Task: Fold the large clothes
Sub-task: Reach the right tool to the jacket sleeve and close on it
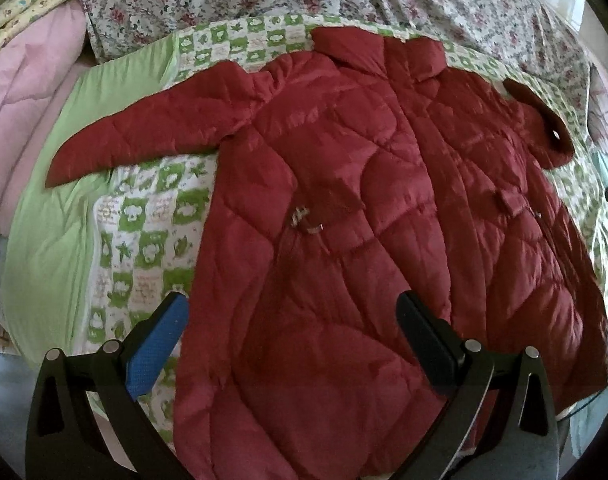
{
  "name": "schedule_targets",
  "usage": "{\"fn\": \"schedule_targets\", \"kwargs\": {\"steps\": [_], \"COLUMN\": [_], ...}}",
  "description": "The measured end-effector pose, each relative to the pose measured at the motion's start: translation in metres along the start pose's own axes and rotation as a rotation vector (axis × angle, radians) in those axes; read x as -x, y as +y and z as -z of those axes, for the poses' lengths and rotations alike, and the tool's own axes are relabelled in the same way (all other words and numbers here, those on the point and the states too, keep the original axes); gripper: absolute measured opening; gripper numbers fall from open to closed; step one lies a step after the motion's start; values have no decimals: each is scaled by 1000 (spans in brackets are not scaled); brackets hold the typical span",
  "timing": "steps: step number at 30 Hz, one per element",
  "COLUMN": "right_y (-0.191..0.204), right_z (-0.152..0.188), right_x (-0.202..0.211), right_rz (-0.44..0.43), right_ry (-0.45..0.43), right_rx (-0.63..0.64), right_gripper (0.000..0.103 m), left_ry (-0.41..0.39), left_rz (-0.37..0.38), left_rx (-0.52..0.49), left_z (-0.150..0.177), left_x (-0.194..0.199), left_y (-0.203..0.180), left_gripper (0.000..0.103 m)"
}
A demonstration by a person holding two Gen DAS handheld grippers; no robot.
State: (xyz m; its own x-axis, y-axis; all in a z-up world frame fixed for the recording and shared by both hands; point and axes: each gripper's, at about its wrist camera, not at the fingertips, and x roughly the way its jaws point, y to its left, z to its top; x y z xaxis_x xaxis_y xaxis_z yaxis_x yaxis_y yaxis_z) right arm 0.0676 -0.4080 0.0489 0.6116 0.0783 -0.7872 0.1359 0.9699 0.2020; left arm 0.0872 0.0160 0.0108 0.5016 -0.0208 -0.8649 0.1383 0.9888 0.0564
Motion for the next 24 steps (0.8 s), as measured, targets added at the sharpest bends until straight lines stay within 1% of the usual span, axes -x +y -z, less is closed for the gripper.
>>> {"fn": "schedule_targets", "kwargs": {"steps": [2, 4, 9, 12, 15, 18, 21, 22, 23, 24], "right_y": [-13, -23, -48, -58, -67, -81, -103, -107, -112, -115], "right_z": [-17, -33, -73, -96, -120, -140, -156, -160, -163, -165], "right_x": [-12, -21, -51, -69, -92, -119, -151, -162, -174, -183], "right_rz": [28, 59, 129, 147, 186, 244, 286, 302, 315, 329], "right_ry": [-7, -16, -28, -32, -22, -2, 39, 55, 75, 90], "right_rx": [-9, -15, -40, -39, -27, -30, -75, -81, -78, -74], "right_gripper": [101, 100, 95, 94, 92, 87, 81, 77, 70, 66], "left_ry": [-4, -6, -16, -6, 15, 33, 46, 49, 51, 55], "left_rz": [-2, 14, 5, 4, 13, 15, 16, 16, 14, 12], "left_rx": [11, 26, 34, 37, 40, 43, 48, 48, 48, 48], "left_z": [-9, -17, -35, -43, -48, -53, -57, -57, -59, -60], "left_x": [-3, -5, -13, -22, -33, -44, -53, -56, -58, -61], "left_y": [3, 6, 11, 11, 10, 10, 10, 10, 10, 10], "left_gripper": [103, 103, 103, 103, 103, 103, 103, 103, 103, 103]}}
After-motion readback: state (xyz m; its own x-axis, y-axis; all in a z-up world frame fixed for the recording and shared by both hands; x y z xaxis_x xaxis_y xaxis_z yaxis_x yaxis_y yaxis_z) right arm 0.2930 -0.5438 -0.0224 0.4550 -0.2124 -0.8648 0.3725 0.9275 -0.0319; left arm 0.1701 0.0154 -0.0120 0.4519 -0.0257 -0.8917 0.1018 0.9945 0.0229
